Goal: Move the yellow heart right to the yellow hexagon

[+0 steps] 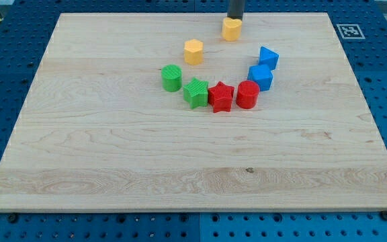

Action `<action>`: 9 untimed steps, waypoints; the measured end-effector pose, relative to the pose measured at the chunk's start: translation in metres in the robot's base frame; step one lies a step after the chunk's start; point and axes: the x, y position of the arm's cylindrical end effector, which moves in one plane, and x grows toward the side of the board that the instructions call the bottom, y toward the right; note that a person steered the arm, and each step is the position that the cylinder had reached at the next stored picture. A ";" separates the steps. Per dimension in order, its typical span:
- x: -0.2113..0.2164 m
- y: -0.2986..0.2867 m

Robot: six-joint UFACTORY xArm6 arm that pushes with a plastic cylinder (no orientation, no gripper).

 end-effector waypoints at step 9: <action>0.079 -0.083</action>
